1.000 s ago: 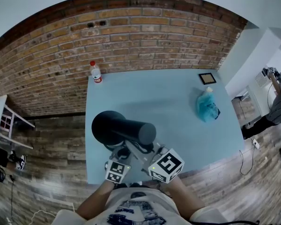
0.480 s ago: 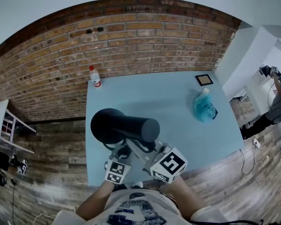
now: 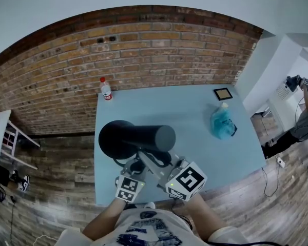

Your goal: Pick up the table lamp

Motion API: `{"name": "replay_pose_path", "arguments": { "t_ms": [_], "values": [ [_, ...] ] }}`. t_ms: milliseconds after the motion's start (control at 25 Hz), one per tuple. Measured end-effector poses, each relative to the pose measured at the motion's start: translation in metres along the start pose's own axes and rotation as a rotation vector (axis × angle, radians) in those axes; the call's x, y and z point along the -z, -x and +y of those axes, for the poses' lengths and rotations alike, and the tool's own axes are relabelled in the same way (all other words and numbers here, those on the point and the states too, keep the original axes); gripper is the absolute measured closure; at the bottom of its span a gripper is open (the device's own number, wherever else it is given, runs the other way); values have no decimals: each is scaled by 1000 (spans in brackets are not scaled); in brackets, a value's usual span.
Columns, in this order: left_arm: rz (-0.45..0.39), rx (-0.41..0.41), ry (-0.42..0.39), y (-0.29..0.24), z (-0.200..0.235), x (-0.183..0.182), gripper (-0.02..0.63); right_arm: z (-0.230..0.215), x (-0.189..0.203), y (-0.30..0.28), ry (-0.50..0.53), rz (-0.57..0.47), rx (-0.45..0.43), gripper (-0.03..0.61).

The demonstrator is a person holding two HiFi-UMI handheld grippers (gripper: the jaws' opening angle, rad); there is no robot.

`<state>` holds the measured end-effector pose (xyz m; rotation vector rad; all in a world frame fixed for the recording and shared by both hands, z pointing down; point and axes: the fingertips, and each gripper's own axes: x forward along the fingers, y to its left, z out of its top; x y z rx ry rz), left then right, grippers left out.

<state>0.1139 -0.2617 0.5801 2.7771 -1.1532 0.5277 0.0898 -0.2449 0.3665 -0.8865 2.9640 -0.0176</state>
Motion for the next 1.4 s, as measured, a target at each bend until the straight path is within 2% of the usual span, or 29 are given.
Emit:
{"name": "replay_pose_path", "arguments": {
  "t_ms": [400, 1400],
  "values": [
    [-13, -4, -35, -1, 7, -19, 566, -8, -17, -1, 15, -39, 0, 543],
    [-19, 3, -46, 3, 11, -26, 566, -8, -25, -5, 21, -51, 12, 545]
  ]
}}
